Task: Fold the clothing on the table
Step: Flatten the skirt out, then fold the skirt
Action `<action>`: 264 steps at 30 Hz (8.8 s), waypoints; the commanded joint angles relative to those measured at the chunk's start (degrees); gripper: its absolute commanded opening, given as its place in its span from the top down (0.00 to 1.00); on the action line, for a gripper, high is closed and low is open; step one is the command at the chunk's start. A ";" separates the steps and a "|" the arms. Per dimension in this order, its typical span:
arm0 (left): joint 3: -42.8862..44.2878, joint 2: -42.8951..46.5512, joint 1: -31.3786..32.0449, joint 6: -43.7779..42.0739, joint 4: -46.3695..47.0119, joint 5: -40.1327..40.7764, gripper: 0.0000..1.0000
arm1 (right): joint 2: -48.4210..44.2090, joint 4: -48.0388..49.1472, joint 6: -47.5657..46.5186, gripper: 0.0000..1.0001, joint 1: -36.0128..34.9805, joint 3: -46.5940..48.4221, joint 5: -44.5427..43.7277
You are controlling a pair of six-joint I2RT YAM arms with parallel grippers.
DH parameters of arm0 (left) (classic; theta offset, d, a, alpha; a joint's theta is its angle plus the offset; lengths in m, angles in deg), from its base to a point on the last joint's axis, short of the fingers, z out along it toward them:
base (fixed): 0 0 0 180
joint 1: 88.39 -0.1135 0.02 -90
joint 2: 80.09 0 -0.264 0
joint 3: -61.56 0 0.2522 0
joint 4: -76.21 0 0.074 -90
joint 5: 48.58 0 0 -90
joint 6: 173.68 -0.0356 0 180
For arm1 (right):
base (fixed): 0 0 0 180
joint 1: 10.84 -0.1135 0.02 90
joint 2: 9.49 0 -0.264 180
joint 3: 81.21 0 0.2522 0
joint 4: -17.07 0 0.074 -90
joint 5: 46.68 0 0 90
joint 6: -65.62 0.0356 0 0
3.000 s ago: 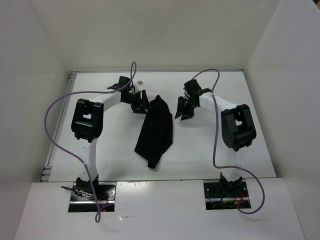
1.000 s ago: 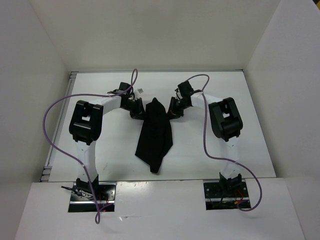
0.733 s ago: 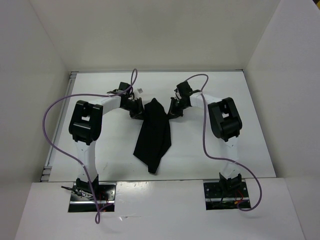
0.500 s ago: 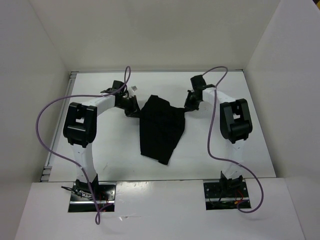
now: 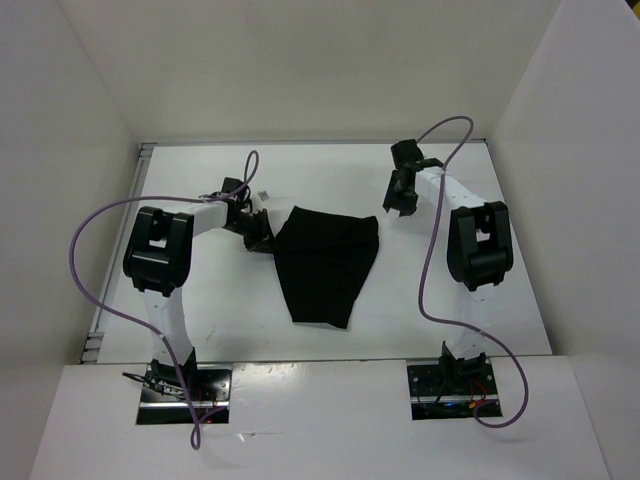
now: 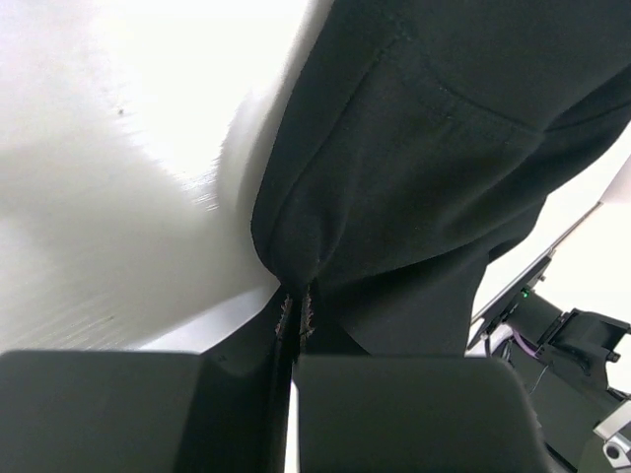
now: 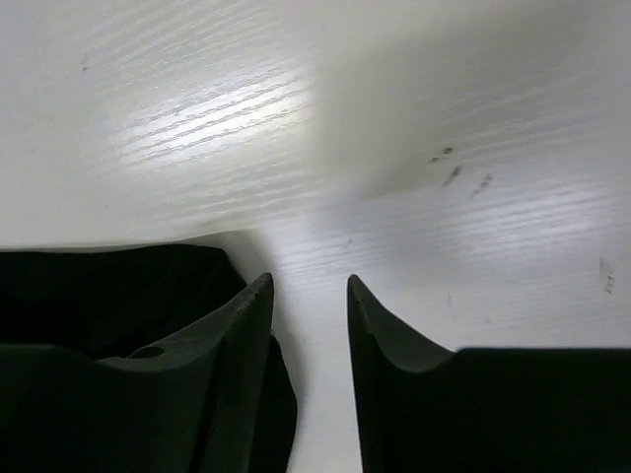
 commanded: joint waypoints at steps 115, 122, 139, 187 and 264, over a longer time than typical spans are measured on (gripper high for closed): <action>-0.98 -3.36 -1.45 11.70 25.31 -0.12 1.00 | -14.84 5.34 -0.20 0.58 3.42 -12.98 9.59; 1.14 -6.17 -0.22 12.22 25.32 -0.66 1.00 | -21.70 9.83 -2.04 0.45 3.42 -15.97 8.49; 3.34 -9.69 -1.36 11.17 25.32 -1.71 1.00 | -2.11 11.50 -11.54 0.54 2.10 -11.66 25.78; -7.91 37.03 -4.26 13.02 23.64 -6.20 0.83 | -38.95 3.59 -8.37 0.93 -1.76 -12.20 31.77; 6.85 -11.28 -6.72 -8.08 26.02 -15.16 1.00 | 2.73 10.17 -14.70 0.59 -2.73 -0.59 17.61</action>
